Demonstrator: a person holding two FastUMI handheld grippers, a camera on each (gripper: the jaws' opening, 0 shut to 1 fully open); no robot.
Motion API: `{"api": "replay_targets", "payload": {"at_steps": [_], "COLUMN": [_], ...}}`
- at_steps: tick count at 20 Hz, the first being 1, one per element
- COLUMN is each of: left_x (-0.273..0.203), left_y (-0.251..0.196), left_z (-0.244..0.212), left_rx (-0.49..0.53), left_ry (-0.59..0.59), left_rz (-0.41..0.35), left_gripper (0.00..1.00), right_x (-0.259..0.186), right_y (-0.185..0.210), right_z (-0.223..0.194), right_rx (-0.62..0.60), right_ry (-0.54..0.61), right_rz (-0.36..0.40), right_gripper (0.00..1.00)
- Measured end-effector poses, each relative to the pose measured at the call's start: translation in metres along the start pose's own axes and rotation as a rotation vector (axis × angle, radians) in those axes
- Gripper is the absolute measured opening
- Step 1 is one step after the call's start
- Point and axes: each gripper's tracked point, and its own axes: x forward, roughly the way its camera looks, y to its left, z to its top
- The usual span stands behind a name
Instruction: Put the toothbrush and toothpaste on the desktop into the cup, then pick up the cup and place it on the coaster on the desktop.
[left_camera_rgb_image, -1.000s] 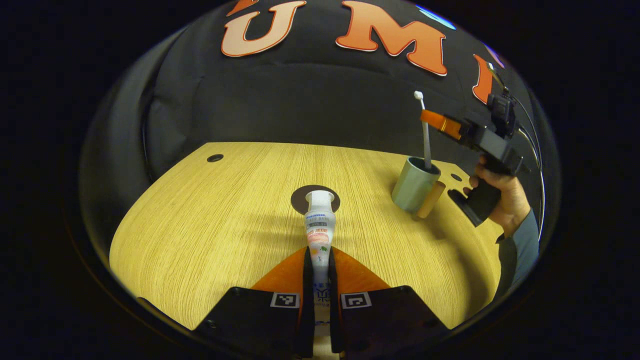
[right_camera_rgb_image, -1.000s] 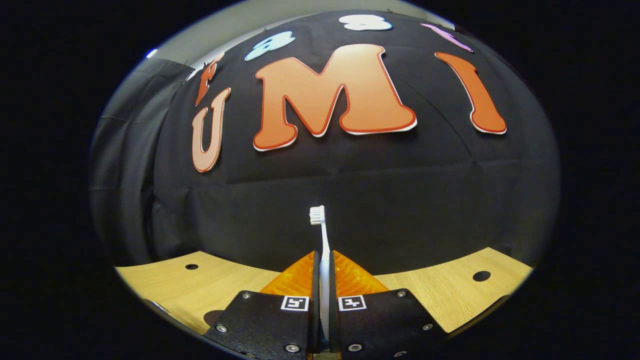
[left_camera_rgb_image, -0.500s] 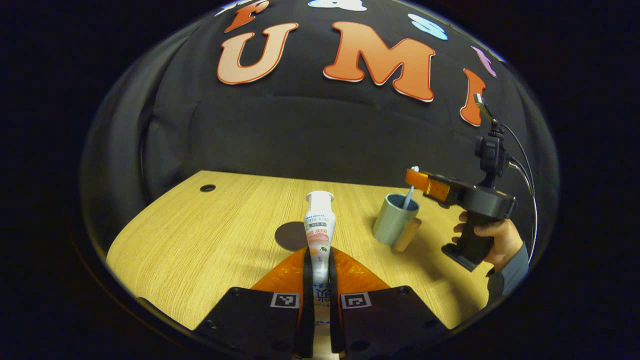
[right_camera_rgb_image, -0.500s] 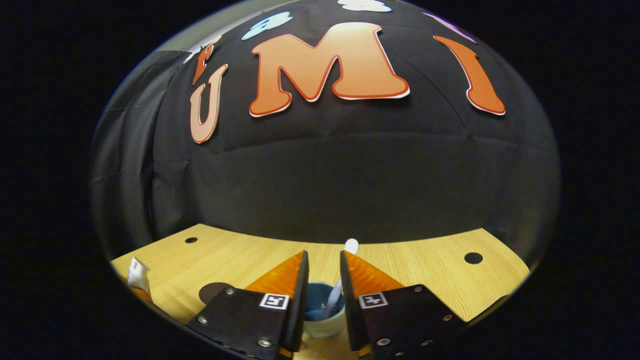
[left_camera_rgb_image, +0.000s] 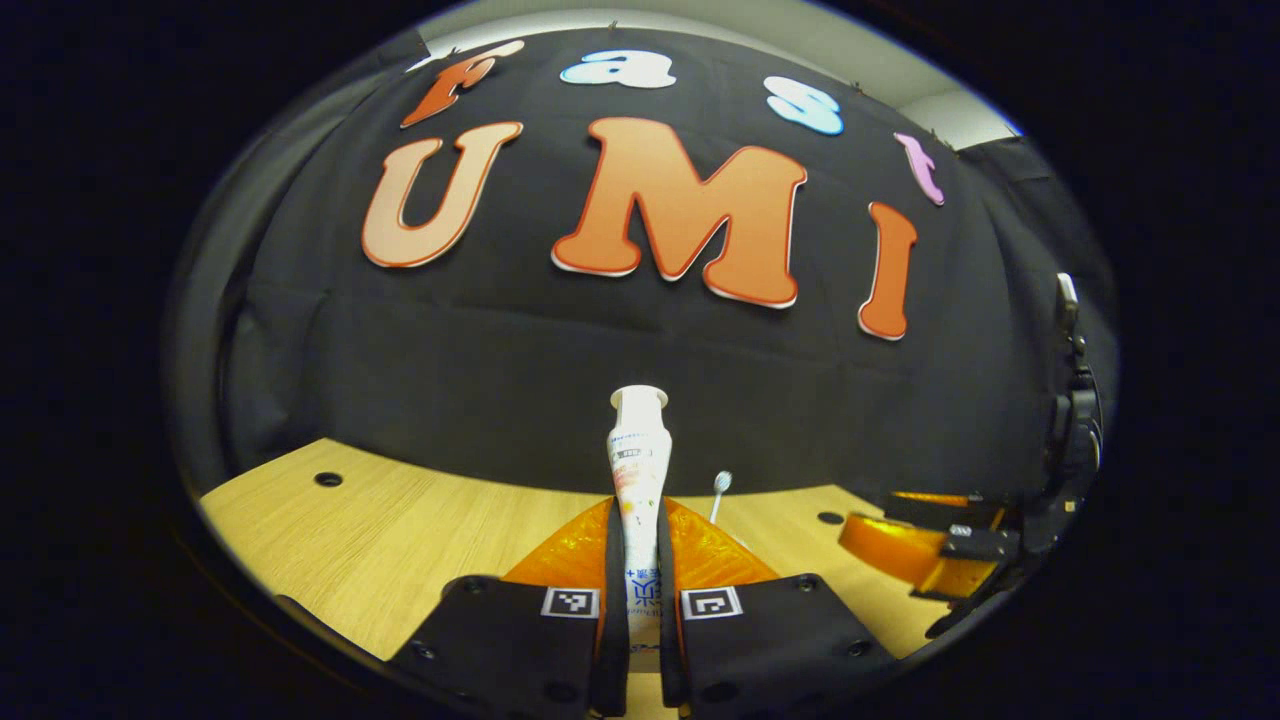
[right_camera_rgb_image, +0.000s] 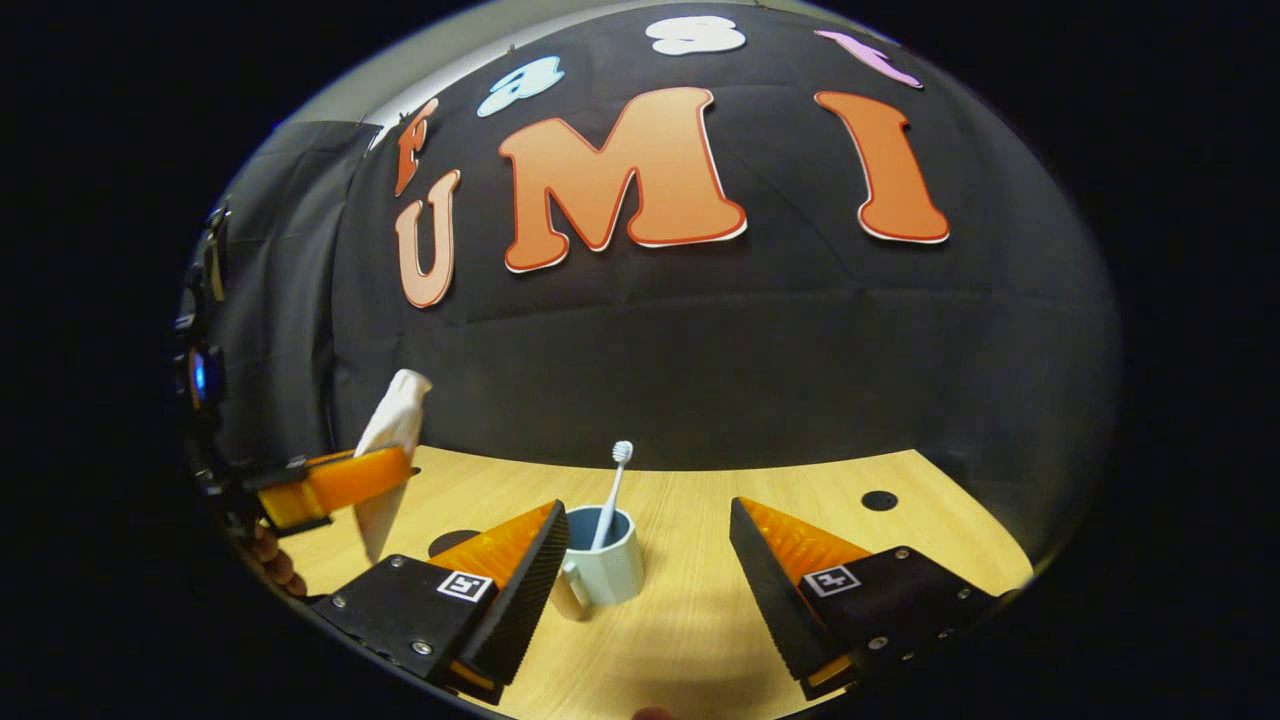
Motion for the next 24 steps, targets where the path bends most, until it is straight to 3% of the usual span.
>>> {"api": "replay_targets", "payload": {"at_steps": [6, 13, 21, 24], "left_x": [0.069, 0.118, 0.139, 0.138], "left_y": [-0.052, -0.085, -0.074, -0.071], "left_z": [0.025, 0.001, -0.057, -0.073], "left_rx": [0.043, 0.040, 0.052, 0.046], "left_ry": [-0.146, -0.126, -0.006, 0.028], "left_rz": [-0.128, -0.240, -0.201, -0.219], "left_gripper": [0.16, 0.16, 0.17, 0.21], "right_x": [-0.047, -0.064, -0.066, -0.068], "right_y": [-0.028, -0.036, -0.041, -0.040], "right_z": [0.008, 0.009, -0.005, -0.008], "right_rx": [-0.086, -0.071, -0.093, -0.099], "right_ry": [-0.053, -0.078, -0.051, -0.041], "right_rz": [-0.047, -0.047, -0.067, -0.072], "right_gripper": [0.97, 0.97, 0.97, 0.97]}}
